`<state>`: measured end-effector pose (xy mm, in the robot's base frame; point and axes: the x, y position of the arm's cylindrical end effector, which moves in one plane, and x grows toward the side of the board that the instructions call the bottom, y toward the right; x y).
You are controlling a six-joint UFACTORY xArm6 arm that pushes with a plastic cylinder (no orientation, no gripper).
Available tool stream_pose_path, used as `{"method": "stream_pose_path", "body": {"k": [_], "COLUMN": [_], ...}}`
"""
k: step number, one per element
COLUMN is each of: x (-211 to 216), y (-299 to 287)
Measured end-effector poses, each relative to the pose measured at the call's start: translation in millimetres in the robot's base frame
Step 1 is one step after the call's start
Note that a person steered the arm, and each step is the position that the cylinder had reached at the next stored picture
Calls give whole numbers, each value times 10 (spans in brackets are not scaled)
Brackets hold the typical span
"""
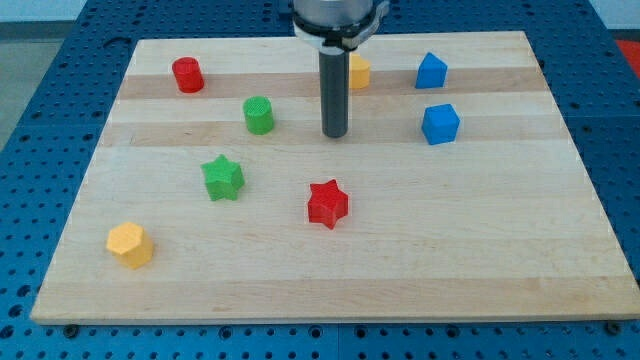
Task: Push the yellow heart towards the top center of the board
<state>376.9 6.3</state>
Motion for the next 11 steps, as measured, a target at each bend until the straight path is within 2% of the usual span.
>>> {"method": "stream_pose_path", "body": {"k": [1, 3, 5, 6, 8, 11], "x": [-140, -760, -923, -962, -1170, -1388], "y": [300, 118, 130, 316, 131, 150]}}
